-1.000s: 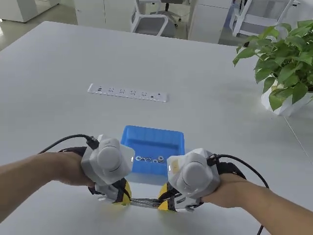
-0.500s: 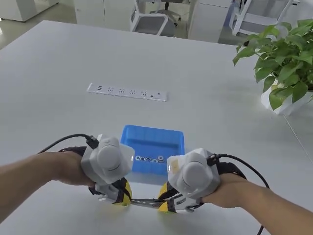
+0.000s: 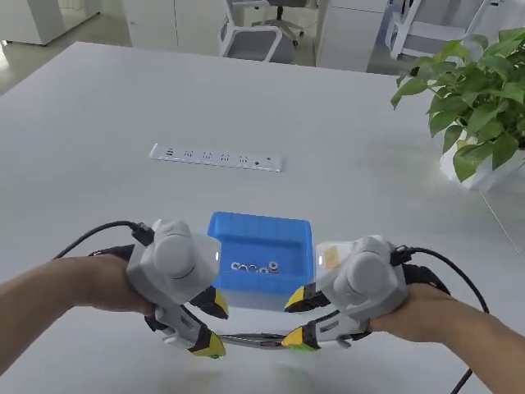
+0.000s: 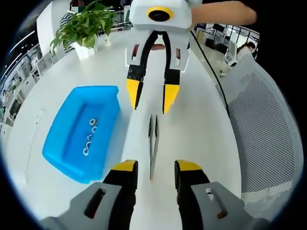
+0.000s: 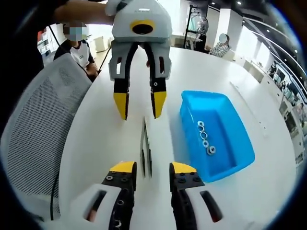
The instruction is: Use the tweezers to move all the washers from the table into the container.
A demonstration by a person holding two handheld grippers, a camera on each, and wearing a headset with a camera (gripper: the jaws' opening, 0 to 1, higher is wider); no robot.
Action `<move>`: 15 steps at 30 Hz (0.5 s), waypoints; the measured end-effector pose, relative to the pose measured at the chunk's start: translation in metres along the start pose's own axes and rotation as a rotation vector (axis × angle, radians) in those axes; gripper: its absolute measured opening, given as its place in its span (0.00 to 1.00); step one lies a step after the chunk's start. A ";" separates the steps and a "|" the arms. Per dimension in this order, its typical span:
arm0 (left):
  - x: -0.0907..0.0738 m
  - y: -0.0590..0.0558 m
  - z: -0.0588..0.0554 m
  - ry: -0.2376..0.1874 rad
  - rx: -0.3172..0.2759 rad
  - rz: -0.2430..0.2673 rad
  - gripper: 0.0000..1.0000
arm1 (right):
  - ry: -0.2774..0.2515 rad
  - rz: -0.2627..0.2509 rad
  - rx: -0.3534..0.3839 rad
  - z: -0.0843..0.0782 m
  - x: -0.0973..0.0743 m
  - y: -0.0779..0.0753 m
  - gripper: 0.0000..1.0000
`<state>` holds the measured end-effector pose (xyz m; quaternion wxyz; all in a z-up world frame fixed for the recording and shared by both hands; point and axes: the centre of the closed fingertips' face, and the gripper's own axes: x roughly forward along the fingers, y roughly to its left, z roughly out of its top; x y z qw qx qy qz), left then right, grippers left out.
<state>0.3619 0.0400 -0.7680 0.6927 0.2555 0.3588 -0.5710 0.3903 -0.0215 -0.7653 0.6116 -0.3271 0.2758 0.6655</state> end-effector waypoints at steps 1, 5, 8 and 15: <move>-0.003 0.000 0.002 -0.008 -0.005 0.004 0.38 | -0.004 -0.013 0.007 0.000 -0.003 -0.001 0.30; -0.018 0.002 0.010 -0.051 -0.032 0.038 0.44 | -0.048 -0.061 0.043 0.005 -0.020 -0.006 0.34; -0.029 0.003 0.014 -0.081 -0.054 0.066 0.48 | -0.079 -0.100 0.087 0.007 -0.031 -0.010 0.37; -0.058 0.009 0.021 -0.174 -0.110 0.170 0.61 | -0.153 -0.224 0.180 0.000 -0.061 -0.020 0.55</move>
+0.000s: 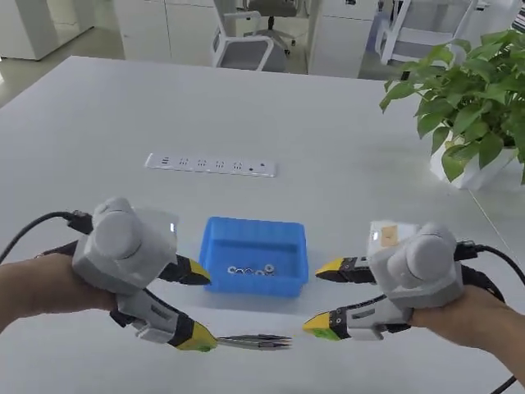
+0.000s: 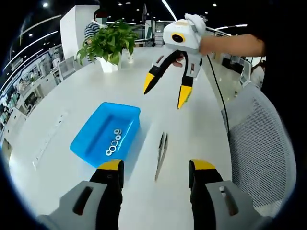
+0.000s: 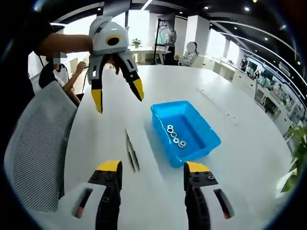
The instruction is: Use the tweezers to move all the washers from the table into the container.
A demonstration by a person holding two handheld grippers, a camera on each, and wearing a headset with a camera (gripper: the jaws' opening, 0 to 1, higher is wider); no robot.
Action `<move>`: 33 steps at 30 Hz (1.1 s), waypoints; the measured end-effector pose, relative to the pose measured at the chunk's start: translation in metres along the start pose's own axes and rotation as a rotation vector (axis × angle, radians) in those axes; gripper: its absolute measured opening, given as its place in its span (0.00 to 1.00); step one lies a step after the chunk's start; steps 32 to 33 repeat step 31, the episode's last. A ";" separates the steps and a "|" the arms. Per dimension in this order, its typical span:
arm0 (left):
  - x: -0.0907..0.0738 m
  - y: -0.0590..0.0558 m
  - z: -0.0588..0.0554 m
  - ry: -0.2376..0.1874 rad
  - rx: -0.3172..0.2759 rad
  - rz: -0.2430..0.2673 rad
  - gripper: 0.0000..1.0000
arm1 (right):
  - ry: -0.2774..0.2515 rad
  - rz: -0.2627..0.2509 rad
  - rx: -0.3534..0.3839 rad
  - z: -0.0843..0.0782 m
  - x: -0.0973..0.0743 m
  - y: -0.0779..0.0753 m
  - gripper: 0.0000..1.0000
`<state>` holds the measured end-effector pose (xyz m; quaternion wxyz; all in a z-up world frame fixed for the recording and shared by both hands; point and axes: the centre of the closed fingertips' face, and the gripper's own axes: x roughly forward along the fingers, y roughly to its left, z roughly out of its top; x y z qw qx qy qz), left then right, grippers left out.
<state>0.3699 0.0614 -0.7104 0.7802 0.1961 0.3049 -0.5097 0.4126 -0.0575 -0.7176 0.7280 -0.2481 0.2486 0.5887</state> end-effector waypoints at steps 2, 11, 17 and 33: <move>-0.005 0.001 0.002 -0.031 -0.016 0.029 0.65 | -0.012 -0.031 0.017 -0.003 -0.004 -0.004 0.60; -0.015 0.004 0.007 -0.164 -0.083 0.153 0.83 | -0.061 -0.143 0.105 -0.015 -0.021 -0.015 0.81; -0.015 -0.002 0.001 -0.178 -0.106 0.190 0.91 | -0.078 -0.187 0.129 -0.021 -0.025 -0.013 0.90; -0.017 -0.004 0.009 -0.219 -0.179 0.266 0.99 | -0.101 -0.231 0.197 -0.019 -0.024 -0.003 1.00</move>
